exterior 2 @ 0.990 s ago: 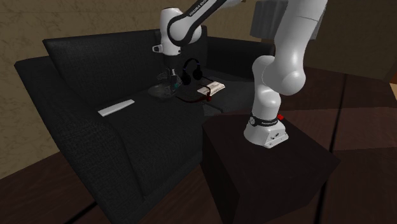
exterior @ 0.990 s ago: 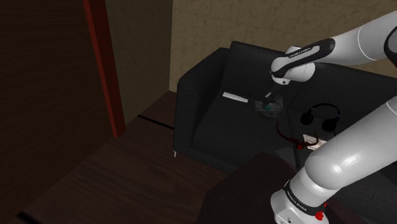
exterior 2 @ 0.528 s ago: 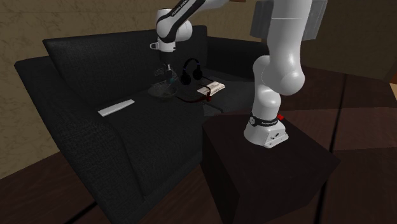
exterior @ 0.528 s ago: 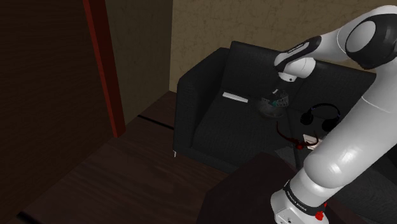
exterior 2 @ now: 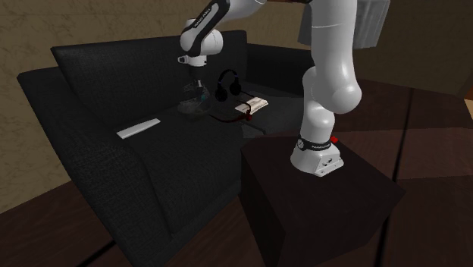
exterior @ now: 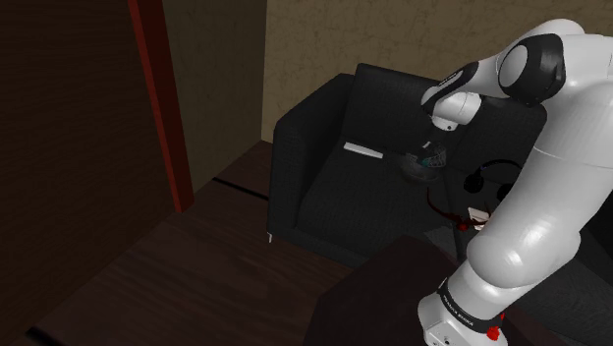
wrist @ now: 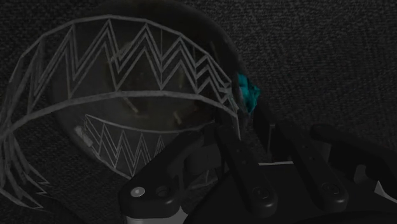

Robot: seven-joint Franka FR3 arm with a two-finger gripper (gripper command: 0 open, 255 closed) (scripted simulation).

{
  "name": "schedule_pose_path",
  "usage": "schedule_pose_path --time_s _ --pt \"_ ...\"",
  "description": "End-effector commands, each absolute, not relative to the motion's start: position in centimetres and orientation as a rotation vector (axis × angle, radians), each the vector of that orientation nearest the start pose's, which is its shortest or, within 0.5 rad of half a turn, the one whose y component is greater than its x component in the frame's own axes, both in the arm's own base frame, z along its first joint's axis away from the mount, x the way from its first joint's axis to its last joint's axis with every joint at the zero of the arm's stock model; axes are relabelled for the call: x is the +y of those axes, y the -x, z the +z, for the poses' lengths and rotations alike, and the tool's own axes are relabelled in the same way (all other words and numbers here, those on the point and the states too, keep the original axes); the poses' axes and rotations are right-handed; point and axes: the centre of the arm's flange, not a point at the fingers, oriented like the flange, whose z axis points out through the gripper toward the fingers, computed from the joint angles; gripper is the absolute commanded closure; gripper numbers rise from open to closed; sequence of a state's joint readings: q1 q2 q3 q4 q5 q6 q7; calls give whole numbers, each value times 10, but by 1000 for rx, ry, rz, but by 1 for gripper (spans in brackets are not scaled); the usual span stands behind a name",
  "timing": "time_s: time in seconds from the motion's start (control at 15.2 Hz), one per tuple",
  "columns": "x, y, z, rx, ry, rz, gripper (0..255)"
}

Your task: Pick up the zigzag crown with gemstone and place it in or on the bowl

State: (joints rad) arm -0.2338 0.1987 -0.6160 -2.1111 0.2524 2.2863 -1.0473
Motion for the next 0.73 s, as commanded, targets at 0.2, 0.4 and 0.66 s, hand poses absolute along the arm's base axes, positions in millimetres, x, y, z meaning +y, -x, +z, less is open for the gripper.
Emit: schedule_pose_path --time_s 0.2,0.4,0.66 --pt "-421 -385 314 -68 3111 -118 255" --pt "-421 -385 302 -68 3111 -118 255" --pt "-421 -385 302 -68 3111 -118 255"
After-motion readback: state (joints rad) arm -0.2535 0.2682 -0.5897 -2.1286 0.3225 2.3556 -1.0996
